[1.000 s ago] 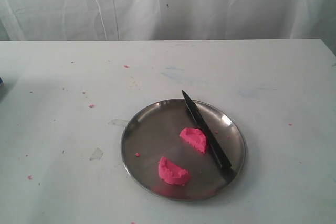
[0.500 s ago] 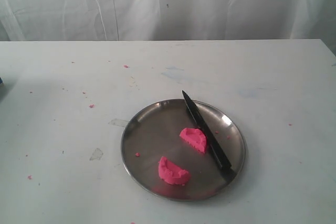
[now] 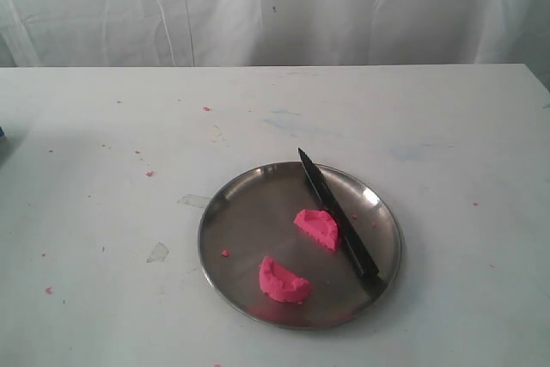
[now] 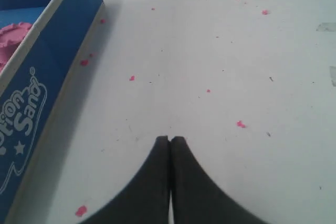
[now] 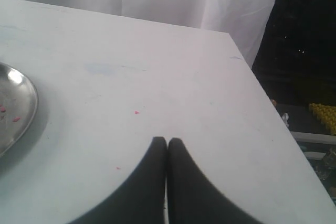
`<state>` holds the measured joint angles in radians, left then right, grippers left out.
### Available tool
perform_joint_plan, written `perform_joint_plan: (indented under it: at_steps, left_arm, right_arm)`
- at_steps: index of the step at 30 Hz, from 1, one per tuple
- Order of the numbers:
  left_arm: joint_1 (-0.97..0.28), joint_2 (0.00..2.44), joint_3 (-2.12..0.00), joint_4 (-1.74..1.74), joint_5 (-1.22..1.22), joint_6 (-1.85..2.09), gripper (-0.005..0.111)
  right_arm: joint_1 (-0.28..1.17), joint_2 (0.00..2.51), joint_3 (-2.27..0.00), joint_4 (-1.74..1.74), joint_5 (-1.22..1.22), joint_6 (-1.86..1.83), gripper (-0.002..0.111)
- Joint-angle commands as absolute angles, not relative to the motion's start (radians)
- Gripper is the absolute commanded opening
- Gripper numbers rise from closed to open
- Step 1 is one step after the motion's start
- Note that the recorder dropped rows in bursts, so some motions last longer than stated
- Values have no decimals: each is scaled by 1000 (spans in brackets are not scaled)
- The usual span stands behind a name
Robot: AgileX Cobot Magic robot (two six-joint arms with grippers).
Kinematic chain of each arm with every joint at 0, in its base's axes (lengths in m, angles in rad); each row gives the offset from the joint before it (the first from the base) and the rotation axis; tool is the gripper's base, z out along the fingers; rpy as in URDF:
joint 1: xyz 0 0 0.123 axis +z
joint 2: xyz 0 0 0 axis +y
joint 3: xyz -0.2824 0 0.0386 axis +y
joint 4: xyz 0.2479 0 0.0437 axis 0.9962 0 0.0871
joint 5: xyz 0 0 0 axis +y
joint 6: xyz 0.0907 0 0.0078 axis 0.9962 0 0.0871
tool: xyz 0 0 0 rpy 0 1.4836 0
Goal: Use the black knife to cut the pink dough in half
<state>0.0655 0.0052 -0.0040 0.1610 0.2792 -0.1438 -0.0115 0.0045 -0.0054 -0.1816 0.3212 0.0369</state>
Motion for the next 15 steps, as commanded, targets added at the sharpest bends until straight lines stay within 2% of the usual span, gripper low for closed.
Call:
perform_joint_plan:
  at_steps: [1,15]
  left_arm:
    - [67,0,0,103,355,-187,0]
    - [26,0,0,140,358,45,0]
  right_arm:
    - [-8,0,0,-180,312,29,0]
    - [-8,0,0,-180,312,29,0]
